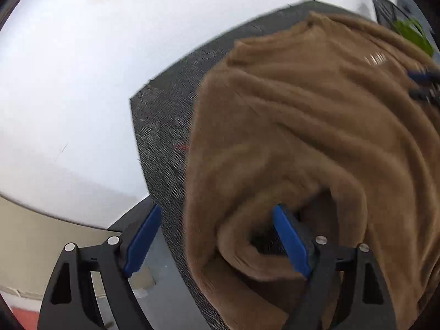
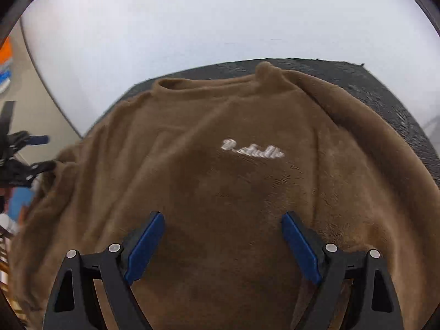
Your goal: Fold clothes
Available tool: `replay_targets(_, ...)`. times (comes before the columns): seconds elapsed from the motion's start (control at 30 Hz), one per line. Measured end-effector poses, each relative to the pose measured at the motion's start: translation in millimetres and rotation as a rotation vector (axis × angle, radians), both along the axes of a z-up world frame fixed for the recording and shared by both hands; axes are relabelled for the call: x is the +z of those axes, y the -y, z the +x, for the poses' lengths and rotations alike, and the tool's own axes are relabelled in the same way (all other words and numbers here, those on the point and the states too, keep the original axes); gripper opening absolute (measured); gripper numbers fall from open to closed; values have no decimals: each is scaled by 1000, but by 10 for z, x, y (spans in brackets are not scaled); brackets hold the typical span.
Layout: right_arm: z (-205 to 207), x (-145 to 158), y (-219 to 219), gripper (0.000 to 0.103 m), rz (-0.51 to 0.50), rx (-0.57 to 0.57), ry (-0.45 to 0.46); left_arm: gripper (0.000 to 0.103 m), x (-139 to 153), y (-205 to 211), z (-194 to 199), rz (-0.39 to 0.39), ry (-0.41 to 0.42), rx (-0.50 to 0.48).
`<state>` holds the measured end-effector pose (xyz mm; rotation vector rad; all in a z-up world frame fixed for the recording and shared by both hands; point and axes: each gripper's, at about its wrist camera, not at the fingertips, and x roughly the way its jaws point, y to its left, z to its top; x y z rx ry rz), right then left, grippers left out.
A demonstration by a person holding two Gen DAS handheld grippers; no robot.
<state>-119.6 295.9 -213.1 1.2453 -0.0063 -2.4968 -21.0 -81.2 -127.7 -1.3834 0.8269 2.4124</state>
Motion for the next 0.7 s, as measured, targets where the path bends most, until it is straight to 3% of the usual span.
replay_targets(0.13,-25,-40,54,89,14,8,-5,87,-184,-161,107,1,24,-60)
replay_targets(0.27,-48,-76,90,90,20,10,-7,91,-385,-303,-57,-121,-58,-31)
replay_targets(0.47,-78,-114,77,90,10,10,-4,91,-275,350,-593,-216,-183,262)
replay_targets(0.53,-84,-125,89,90,12,13,-2,91,-215,612,-689,-180,-193,317)
replay_targets(0.63,-90,-133,117,95,17,28,2,91,-194,833,-759,-162,-210,346)
replay_targets(0.7,-94,-136,128,98,15,42,7,91,-280,813,-783,-206,-207,309)
